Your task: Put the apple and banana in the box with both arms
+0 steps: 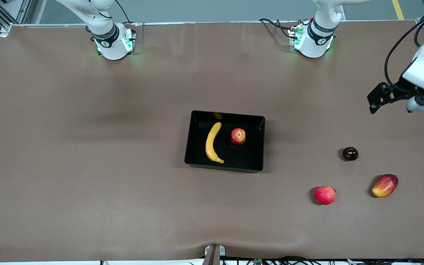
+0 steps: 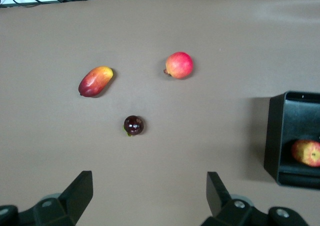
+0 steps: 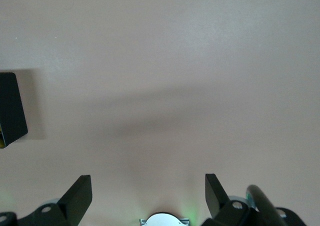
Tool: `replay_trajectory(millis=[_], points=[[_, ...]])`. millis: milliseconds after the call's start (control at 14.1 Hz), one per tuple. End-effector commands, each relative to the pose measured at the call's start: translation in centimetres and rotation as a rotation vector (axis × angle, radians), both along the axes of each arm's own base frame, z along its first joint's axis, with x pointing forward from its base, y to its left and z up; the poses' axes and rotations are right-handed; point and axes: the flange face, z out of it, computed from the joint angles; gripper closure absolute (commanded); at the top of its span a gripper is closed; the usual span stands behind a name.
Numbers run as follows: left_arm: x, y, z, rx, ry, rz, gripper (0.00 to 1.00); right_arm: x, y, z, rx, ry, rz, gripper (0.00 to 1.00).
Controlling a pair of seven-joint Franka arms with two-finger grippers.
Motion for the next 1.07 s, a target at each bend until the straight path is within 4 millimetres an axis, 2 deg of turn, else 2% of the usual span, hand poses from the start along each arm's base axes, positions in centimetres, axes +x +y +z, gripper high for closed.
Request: replay_trajectory(millis=[0,142,285,427,498,641,996], points=[[-2.3,-0.3,0.3,-0.004,0.037,-0.033,0.0,0.1,0.4,0.7,0.012,-0.005,0.014,0.0],[-3.1,-0.3,0.7,0.001,0.061,-0.03,0.0,0.4,2.6,1.1,-0.005,-0.007,0.054,0.0],[-3.4,0.0,0.5,0.001,0.089,-0.025,0.0,0.5,3.6,1.3,-0.03,-0.004,0.075,0.0],[-3.6,-0.2,0.2,0.003,0.11,-0.027,0.0,0.6,6.6,2.0,-0.131,0.002,0.135,0.0],[-3.6,-0.3,-0.2,0.0,0.12,-0.029,0.0,0.6,7.2,2.2,-0.148,-0.001,0.138,0.0],[-3.7,-0.8,-0.1,-0.056,0.123,-0.032,0.0,0.6,7.5,2.2,-0.149,0.0,0.14,0.0],[-3.6,0.0,0.4,-0.059,0.12,-0.063,0.0,0.6,7.6,2.3,-0.147,-0.002,0.143,0.0]])
